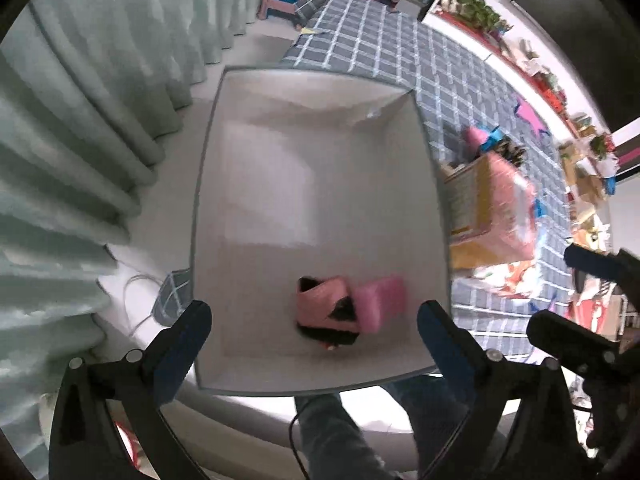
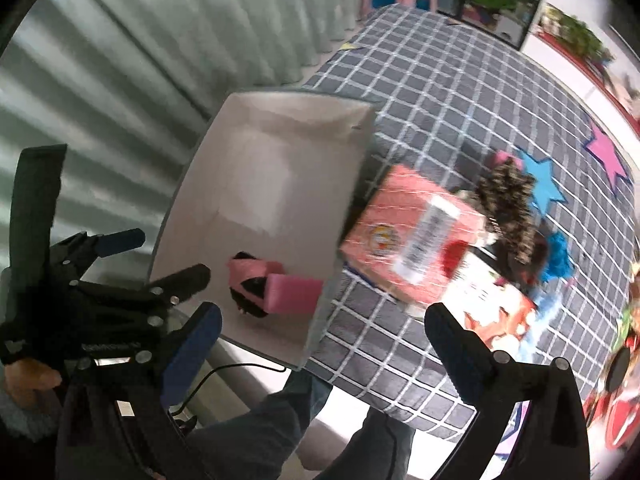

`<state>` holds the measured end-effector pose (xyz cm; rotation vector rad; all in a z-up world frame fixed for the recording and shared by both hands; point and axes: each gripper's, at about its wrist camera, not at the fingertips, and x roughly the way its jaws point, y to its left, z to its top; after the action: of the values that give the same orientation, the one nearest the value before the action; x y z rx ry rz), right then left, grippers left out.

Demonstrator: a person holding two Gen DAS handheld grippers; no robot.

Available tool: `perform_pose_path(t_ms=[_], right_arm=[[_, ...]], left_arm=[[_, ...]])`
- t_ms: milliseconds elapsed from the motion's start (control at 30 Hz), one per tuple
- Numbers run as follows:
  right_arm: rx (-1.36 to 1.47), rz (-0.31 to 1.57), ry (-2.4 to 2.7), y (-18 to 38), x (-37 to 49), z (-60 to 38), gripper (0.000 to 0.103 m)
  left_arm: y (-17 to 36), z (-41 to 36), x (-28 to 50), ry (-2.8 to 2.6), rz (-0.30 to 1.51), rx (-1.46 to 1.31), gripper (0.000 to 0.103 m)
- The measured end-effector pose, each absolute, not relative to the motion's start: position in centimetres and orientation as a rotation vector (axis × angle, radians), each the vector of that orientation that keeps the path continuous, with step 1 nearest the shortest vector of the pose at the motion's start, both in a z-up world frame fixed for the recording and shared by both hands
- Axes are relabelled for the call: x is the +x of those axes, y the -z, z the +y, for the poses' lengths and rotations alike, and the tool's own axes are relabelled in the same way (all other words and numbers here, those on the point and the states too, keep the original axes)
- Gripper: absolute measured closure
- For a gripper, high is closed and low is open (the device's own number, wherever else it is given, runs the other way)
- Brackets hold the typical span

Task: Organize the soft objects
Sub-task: 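Open left gripper to drop the sock while right gripper releases the foam into box, then move left gripper to leopard-print fabric while right gripper reaches light blue fluffy toy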

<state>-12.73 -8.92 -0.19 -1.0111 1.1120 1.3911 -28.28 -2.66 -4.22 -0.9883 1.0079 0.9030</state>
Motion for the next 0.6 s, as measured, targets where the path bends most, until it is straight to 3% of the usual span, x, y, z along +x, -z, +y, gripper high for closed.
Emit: perform_pose_path(t_ms=[233, 600], right_arm=[[-0.86, 1.156, -1.246, -1.3, -6.0, -11.0, 0.001], [-0.709, 1.344, -0.969, 2.6, 8.0, -13.9, 0.001]], left_arm=[[0.7, -1.6, -23.4, -0.792, 0.978, -0.907, 0.0], [-1.6, -1.6, -11.8, -0.657, 1.025, -0.86, 0.0]])
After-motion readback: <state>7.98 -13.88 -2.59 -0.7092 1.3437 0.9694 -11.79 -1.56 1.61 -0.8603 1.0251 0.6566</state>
